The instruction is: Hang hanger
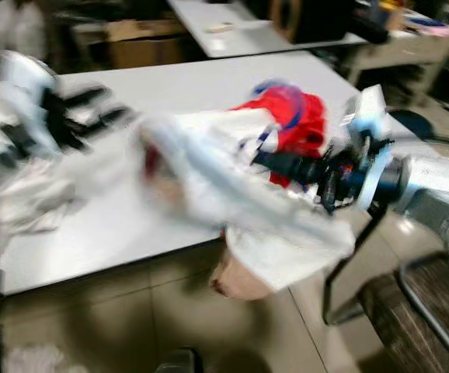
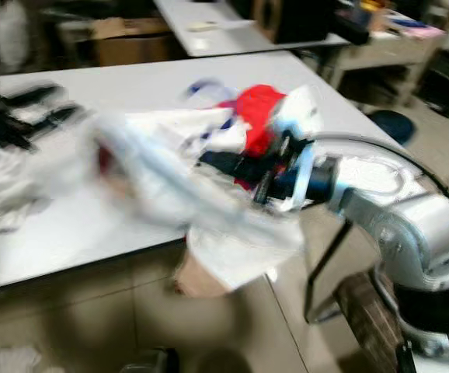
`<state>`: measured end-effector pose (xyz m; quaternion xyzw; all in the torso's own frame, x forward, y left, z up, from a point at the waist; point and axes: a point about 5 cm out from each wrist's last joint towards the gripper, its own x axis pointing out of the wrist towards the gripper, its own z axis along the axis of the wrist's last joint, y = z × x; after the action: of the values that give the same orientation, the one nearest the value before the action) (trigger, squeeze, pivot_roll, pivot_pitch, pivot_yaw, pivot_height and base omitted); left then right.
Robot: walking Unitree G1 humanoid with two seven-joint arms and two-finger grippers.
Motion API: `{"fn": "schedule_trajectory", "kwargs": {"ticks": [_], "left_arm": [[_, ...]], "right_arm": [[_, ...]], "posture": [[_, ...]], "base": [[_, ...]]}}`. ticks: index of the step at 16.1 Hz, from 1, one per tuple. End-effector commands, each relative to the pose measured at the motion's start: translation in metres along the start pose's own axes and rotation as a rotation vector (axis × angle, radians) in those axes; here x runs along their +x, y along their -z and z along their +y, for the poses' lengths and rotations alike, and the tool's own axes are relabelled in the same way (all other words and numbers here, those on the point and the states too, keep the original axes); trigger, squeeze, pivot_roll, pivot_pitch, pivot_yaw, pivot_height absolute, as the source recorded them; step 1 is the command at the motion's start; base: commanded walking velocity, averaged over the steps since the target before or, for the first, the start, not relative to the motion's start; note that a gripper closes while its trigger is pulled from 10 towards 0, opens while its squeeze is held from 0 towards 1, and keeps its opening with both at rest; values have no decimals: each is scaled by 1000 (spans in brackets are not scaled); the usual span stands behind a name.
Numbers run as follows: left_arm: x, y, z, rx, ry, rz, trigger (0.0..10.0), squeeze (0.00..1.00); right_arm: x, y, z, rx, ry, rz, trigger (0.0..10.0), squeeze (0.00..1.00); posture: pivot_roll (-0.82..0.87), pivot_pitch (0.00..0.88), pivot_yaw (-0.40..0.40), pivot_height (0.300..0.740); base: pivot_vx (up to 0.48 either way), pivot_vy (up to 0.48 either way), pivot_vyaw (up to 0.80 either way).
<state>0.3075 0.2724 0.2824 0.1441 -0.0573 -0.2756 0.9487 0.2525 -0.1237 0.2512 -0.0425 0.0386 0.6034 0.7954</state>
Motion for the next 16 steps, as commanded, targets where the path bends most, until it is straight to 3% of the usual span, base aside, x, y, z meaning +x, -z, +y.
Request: {"fn": "schedule_trajectory", "kwargs": {"ticks": [1,4,6,8,9,11,14,15,16], "left_arm": [[-9,-15,13,33,-59,-27,10000,0],[-18,-26,14,58,-75,-28,10000,0],[-25,-27,4,42,-72,-13,10000,0],[-25,-23,-3,30,-45,1,10000,0],[-24,-19,-10,19,-17,16,10000,0],[-17,6,-40,-41,91,81,10000,0],[-16,14,-51,-66,113,104,10000,0],[-11,32,-79,-129,193,131,10000,0],[-11,34,-83,-144,201,129,10000,0]], "right_arm": [[11,8,10,22,-86,18,10000,0],[30,13,21,76,-186,-33,10000,0],[46,28,42,128,-350,-19,10000,0],[51,36,46,152,-372,-6,10000,0],[55,45,47,163,-369,16,10000,0],[58,69,49,186,-301,77,10000,0],[56,77,52,201,-286,91,10000,0],[45,106,54,221,-133,173,10000,0],[41,111,54,217,-98,188,10000,0]], "posture": [[36,0,-19,740],[56,0,-37,740],[87,0,-61,740],[104,0,-73,740],[110,0,-77,740],[111,0,-78,740],[110,0,-76,740],[95,0,-52,740],[91,0,-46,740]], "base": [[0,0,800],[0,0,800],[0,0,800],[0,0,800],[0,0,800],[0,0,800],[0,0,800],[0,0,800],[0,0,800]]}}
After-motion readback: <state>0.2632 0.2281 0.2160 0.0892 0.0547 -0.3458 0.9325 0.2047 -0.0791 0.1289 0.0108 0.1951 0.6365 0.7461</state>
